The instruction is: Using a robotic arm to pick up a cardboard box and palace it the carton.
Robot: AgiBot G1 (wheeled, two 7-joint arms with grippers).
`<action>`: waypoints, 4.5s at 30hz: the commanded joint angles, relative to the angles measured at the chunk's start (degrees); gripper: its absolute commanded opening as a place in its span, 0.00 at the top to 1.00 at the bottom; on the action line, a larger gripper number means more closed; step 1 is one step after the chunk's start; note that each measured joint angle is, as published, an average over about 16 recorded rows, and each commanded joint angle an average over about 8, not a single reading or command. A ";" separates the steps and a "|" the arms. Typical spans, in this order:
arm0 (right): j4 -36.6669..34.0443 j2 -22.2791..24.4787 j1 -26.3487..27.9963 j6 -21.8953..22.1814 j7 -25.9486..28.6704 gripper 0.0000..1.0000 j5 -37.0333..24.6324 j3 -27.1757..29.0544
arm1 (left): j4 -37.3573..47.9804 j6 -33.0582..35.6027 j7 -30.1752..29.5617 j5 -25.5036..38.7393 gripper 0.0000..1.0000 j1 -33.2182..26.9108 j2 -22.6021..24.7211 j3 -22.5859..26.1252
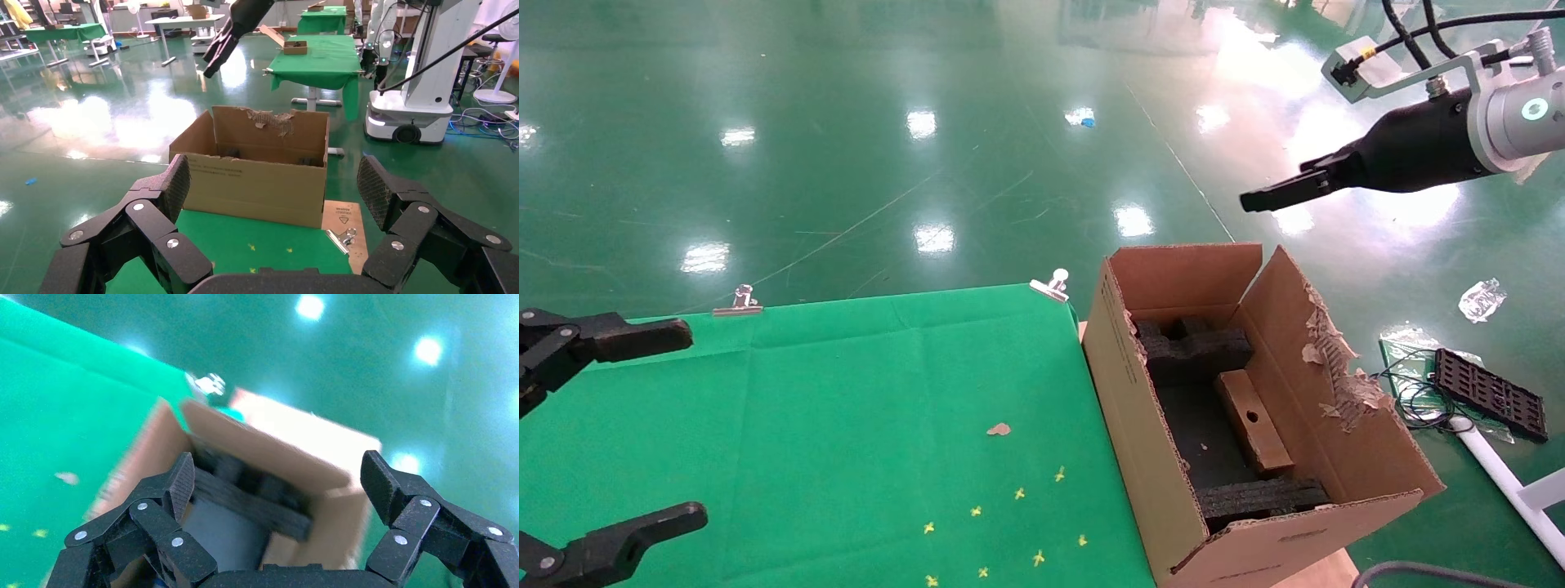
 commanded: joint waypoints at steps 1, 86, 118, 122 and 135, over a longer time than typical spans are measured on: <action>1.20 0.88 0.68 -0.26 -1.00 0.00 1.05 0.71 | 0.00 0.00 0.00 0.00 0.00 0.00 0.00 0.00; 60.31 8.54 -62.60 -15.34 -21.75 0.00 32.48 65.95 | 0.08 -0.08 0.12 -0.16 0.00 -0.05 -0.08 0.19; 59.57 8.42 -61.71 -15.09 -21.55 0.00 32.00 65.07 | 0.08 -0.07 0.12 -0.15 0.00 -0.05 -0.08 0.19; 59.56 8.42 -61.70 -15.09 -21.55 0.00 31.99 65.05 | 0.08 -0.07 0.12 -0.14 0.00 -0.05 -0.08 0.19; 59.51 8.42 -61.66 -15.08 -21.55 0.00 31.96 65.00 | 0.08 -0.07 0.12 -0.14 0.00 -0.05 -0.08 0.19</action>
